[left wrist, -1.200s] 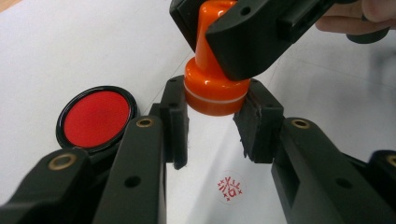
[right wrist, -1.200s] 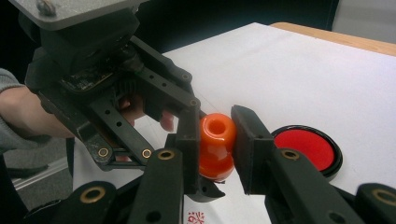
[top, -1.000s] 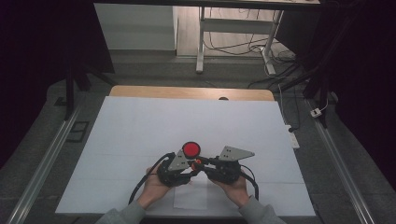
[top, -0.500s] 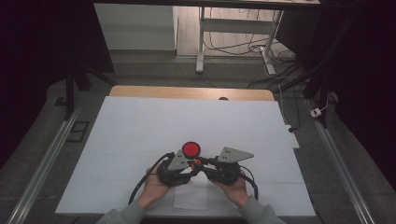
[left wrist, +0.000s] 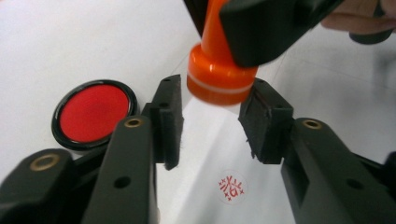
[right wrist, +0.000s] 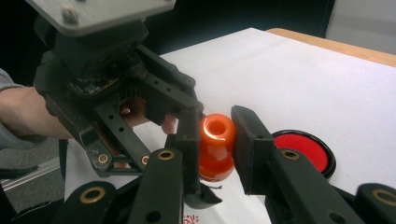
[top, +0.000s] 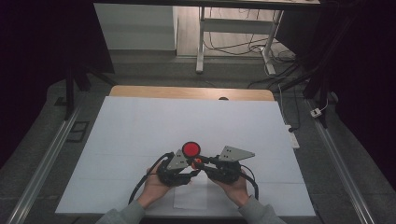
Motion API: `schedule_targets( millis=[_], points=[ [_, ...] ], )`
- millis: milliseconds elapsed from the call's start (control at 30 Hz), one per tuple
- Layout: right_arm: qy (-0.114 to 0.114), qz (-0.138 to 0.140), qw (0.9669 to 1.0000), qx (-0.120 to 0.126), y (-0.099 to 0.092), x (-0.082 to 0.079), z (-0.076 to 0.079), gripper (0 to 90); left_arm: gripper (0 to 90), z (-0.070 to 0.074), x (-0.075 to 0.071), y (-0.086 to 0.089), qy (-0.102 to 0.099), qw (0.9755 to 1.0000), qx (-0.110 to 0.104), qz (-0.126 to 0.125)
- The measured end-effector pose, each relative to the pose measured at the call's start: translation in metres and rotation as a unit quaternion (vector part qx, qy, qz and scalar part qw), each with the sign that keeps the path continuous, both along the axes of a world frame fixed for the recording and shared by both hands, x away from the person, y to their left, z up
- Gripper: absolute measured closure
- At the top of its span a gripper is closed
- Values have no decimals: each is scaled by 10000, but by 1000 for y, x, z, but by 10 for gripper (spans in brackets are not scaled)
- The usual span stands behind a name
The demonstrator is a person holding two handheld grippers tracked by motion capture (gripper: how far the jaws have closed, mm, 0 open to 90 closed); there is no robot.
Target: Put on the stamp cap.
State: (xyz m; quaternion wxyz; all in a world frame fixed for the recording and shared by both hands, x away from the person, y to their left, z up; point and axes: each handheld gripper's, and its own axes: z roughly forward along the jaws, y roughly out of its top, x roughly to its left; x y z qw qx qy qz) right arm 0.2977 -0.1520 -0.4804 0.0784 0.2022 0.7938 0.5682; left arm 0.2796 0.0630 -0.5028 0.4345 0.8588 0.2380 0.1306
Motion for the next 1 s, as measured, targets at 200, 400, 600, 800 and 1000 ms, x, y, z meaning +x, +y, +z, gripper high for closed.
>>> schedule_targets(
  millis=[200, 400, 600, 800, 1000],
  points=[
    [9, 4, 10000, 6, 0, 0, 0, 730, 523, -1, 0, 0, 61, 10000, 39, -22],
    [-18, -3, 10000, -11, 0, 0, 1, 730, 470, 0, 1, 1, 108, 9999, 94, -32],
    [-32, -29, 10000, -23, -1, 1, 1, 730, 411, 1, 1, 5, 124, 9998, 110, 50],
    [-27, -41, 10000, -37, -2, 1, 1, 730, 385, 2, -1, 9, 150, 9998, 99, 104],
    [-45, -55, 10000, -54, -2, 2, 1, 730, 370, 3, -2, 17, 166, 9997, 123, 151]
  ],
)
